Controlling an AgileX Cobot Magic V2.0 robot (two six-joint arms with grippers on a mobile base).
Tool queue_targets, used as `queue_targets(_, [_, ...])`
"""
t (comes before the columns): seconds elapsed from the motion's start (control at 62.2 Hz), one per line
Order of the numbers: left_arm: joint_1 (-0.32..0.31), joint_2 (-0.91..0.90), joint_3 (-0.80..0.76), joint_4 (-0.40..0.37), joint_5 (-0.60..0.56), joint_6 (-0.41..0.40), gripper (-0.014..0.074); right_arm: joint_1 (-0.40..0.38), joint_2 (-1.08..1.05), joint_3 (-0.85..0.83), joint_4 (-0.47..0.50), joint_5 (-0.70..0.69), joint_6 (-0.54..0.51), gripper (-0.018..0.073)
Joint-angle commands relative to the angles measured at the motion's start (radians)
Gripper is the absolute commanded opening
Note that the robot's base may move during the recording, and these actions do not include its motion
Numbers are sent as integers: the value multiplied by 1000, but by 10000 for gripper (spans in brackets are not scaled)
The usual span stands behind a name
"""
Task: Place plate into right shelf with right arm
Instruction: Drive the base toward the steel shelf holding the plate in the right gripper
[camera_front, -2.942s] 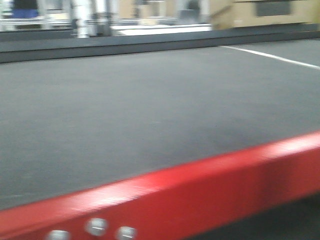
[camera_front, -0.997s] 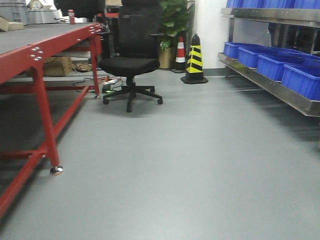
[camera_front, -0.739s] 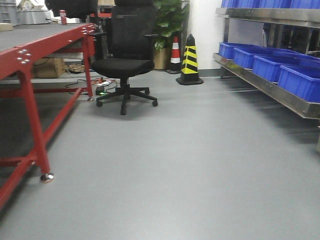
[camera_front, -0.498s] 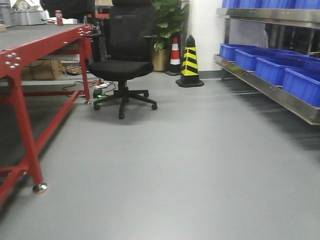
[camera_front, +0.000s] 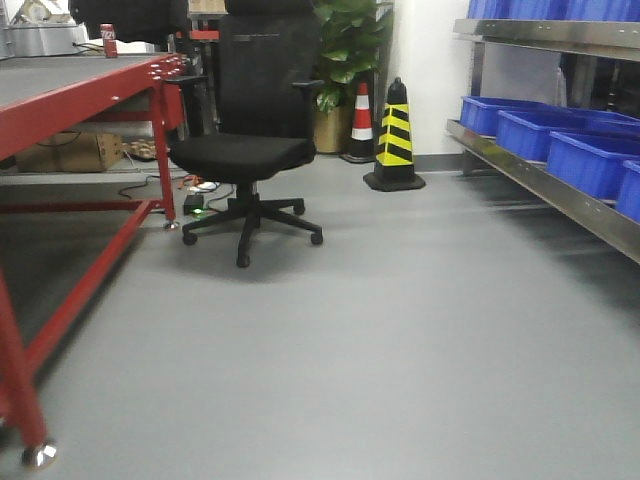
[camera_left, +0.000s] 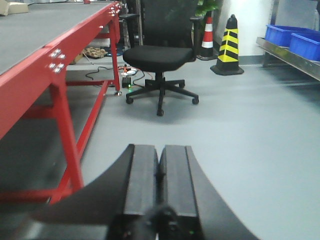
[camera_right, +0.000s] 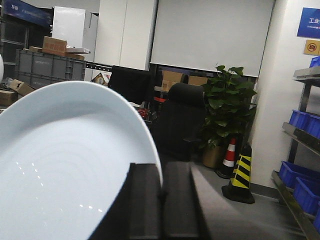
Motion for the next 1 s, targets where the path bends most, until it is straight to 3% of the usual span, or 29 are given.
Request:
queue_targets(0.0, [-3,-11,8,-6,-85,-3,-47,2,16,-29,-11,-94,-3,28])
queue_targets(0.981, [-7,-11,8,-6,-85,-3,-47,2,17,-29,-11,-93,-3,28])
